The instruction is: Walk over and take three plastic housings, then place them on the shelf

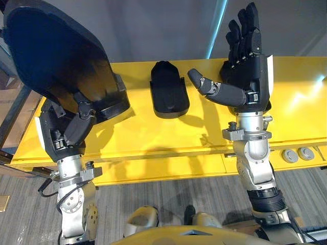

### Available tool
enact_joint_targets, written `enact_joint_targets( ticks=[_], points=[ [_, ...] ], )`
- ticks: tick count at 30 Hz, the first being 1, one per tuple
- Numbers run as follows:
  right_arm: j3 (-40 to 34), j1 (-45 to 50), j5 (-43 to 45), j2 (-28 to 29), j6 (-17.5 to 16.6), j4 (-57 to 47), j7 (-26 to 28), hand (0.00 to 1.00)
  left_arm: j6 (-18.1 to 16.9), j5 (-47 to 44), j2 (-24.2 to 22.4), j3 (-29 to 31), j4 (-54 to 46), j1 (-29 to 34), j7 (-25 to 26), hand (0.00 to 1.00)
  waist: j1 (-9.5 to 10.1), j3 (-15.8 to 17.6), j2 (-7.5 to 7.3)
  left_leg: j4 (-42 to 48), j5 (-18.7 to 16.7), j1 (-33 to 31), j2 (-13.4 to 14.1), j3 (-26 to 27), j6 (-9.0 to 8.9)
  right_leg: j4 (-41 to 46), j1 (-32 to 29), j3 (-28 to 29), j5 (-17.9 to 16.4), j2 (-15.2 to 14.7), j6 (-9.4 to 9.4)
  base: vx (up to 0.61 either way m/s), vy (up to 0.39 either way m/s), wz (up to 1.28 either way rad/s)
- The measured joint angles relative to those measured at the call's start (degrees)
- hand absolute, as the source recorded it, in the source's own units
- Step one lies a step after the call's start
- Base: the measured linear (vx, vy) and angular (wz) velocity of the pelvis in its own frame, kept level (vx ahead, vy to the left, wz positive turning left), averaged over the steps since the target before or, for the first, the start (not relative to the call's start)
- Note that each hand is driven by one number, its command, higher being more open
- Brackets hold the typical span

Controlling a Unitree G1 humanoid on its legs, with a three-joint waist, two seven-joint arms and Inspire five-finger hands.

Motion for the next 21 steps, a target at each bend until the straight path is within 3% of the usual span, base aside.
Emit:
enact_joint_targets(
  ticks=[2,3,4,6,8,10,11,12,13,14,15,16,17,18,19,20,21],
  points=[
    [-1.55,1.17,0.15,0.05,0.25,0.00,0.38,1.00,0.00,0.13,-0.01,-1.00,0.00,-0.12,-0.06,0.00,-0.23,-0.22,0.28,-0.48,0.27,-0.08,0.16,1.32,-0.08,-0.62,0.63,-0.50,-0.01,-0.13,-0.01,0.06,0.007,0.18],
    [-2.96,2.57,0.24,0.18,0.24,-0.02,0.58,1.00,0.03,0.17,0.02,-2.17,0.00,-0.32,0.00,0.00,-0.87,-0.28,0.23,-1.43,1.23,-0.20,0.34,4.55,-0.52,-1.30,1.48,-1.73,-0.01,-1.03,0.01,0.04,0.045,0.66],
    [-4.74,4.84,0.25,0.30,0.22,-0.20,0.69,1.00,0.02,0.16,-0.05,-3.72,0.02,-0.42,-0.21,0.00,-2.29,-0.74,0.33,-4.02,1.66,-0.28,1.43,9.85,0.32,-2.10,2.28,-4.16,0.06,-2.32,0.13,0.03,0.057,0.86],
    [-7.56,8.90,0.46,1.81,0.13,-0.65,0.63,1.00,-0.03,0.51,-0.21,-5.66,0.00,-0.69,-0.80,0.00,-3.34,-1.13,0.31,-4.45,1.18,-1.54,5.41,19.36,1.09,-1.81,2.31,-7.08,0.05,-4.65,0.16,-0.01,0.090,1.01],
    [-9.20,11.33,3.11,2.68,0.18,-0.63,0.59,1.00,0.02,1.37,-0.80,-7.13,0.05,-0.81,-0.83,0.00,-3.92,-1.12,0.45,-2.77,1.75,-3.78,8.95,21.48,0.16,-1.49,2.16,-8.80,0.01,-7.34,0.42,-0.03,0.204,0.80],
    [-10.33,11.65,6.30,4.24,0.09,-0.69,0.62,1.00,0.06,2.60,-1.21,-7.52,0.74,-0.87,-1.12,0.00,-5.78,-0.47,-0.64,2.59,4.47,-7.92,13.28,22.07,-1.80,1.85,2.37,-10.43,-1.39,-14.51,3.83,-0.03,0.340,0.73],
    [-10.54,11.59,6.67,4.42,0.08,-0.68,0.57,1.00,0.06,2.96,-1.23,-7.58,1.11,-0.86,-1.42,0.00,-6.04,-0.26,-1.00,3.31,5.65,-8.71,14.46,22.04,-2.00,3.00,2.55,-10.62,-1.88,-16.63,4.82,0.01,0.399,0.61],
    [-10.57,11.54,6.66,4.71,-0.03,-0.66,0.50,1.00,0.06,2.95,-1.25,-7.67,1.66,-0.79,-2.06,0.00,-6.24,-0.23,-0.96,2.98,7.86,-9.11,16.04,21.96,-2.49,5.30,3.01,-10.46,-2.51,-21.02,7.47,0.01,0.545,0.35],
    [-9.95,11.54,6.65,4.65,-0.40,-0.53,0.50,1.00,0.02,2.93,-1.39,-7.73,1.79,-0.69,-2.65,0.00,-6.14,-0.34,-0.64,2.17,11.25,-8.74,16.74,21.05,-2.40,6.95,3.33,-9.53,-2.71,-24.49,10.71,0.01,0.503,0.20],
    [-9.56,11.51,6.62,4.45,-0.60,-0.52,0.54,1.00,-0.04,2.92,-1.62,-7.75,1.78,-0.65,-3.01,0.00,-5.96,-0.58,-0.05,2.19,13.36,-8.68,16.75,20.22,-2.15,7.50,3.29,-8.75,-2.63,-26.08,12.19,-0.01,0.593,-0.03],
    [-8.34,11.30,6.63,3.71,-0.99,-0.45,0.55,1.00,-0.11,2.92,-2.11,-8.00,1.76,-0.41,-3.50,0.00,-5.83,-1.24,2.36,3.86,17.39,-8.57,16.65,19.04,-2.20,7.33,3.26,-7.03,-2.44,-27.73,13.33,-0.02,0.547,-0.14],
    [-7.58,11.22,6.58,3.56,-1.34,-0.10,0.62,1.00,-0.13,2.90,-1.97,-8.02,1.85,-0.33,-3.93,0.00,-5.82,-1.43,2.90,5.59,12.15,-8.38,16.02,19.23,-5.88,6.82,3.32,-5.85,-2.43,-28.52,13.30,-0.05,0.781,-0.04],
    [-6.07,11.29,6.44,4.68,-1.52,0.76,0.56,1.00,-0.11,2.60,-1.07,-7.92,1.94,-0.28,-5.26,0.00,-6.47,-1.95,3.69,6.36,3.75,-8.16,14.37,20.17,-11.26,3.09,5.22,-3.48,-2.23,-29.11,13.06,-0.07,0.763,0.05],
    [-4.03,11.48,6.16,6.60,-1.51,2.54,0.28,1.00,0.25,1.90,1.04,-7.46,2.43,-0.55,-6.95,0.00,-6.49,-1.32,1.16,9.05,1.94,-9.20,12.23,21.73,-9.34,-1.24,6.80,0.14,0.32,-29.38,10.75,-0.09,0.681,0.02],
    [-3.02,11.47,6.10,6.85,-1.32,3.39,0.28,1.00,0.51,1.67,1.76,-7.23,2.85,-0.51,-7.60,0.00,-5.80,-1.25,0.91,9.95,0.98,-9.63,11.89,22.39,-9.14,-2.09,6.48,-0.43,3.65,-28.57,10.08,-0.10,0.645,-0.33],
    [-1.31,11.42,6.00,6.92,-1.19,4.63,0.53,1.00,1.50,2.26,3.46,-7.78,3.27,-0.39,-10.16,0.00,-4.58,-1.24,0.92,10.84,-0.03,-9.75,12.53,23.42,-8.24,-3.52,5.62,-1.73,11.95,-27.89,9.66,-0.08,0.484,-0.38],
    [-0.91,11.48,5.99,6.97,-1.12,4.66,0.58,1.00,1.84,2.38,3.95,-8.46,3.28,-0.39,-10.63,0.00,-4.60,-1.26,0.89,10.86,-0.08,-9.69,12.59,23.56,-7.75,-3.97,5.62,-2.15,14.27,-27.77,9.95,-0.07,0.543,-0.54]
  ],
)
